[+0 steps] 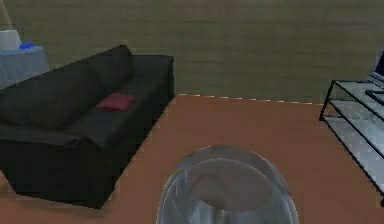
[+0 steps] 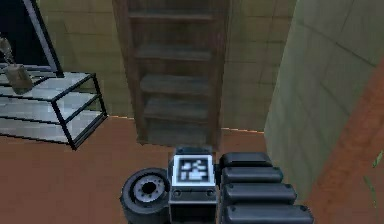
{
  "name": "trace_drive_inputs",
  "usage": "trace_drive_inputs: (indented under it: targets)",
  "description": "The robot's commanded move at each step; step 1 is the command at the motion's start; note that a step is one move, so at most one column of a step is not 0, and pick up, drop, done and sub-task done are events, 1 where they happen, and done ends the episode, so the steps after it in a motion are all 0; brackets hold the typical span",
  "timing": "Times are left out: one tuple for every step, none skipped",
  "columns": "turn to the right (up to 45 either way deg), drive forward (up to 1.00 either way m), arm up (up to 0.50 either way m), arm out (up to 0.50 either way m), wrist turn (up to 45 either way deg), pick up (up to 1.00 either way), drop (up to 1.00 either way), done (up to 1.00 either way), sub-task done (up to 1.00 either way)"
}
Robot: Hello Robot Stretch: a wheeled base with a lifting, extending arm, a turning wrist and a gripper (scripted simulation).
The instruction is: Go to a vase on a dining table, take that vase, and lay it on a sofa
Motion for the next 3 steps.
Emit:
trace_drive_inputs:
  targets:
    - [0.0,1.0,0.0,0.0,0.0,0.0,0.0,0.0,0.0]
    - [0.0,1.0,0.0,0.0,0.0,0.0,0.0,0.0,0.0]
    - [-12.0,0.0,0.0,0.0,0.0,0.0,0.0,0.0,0.0]
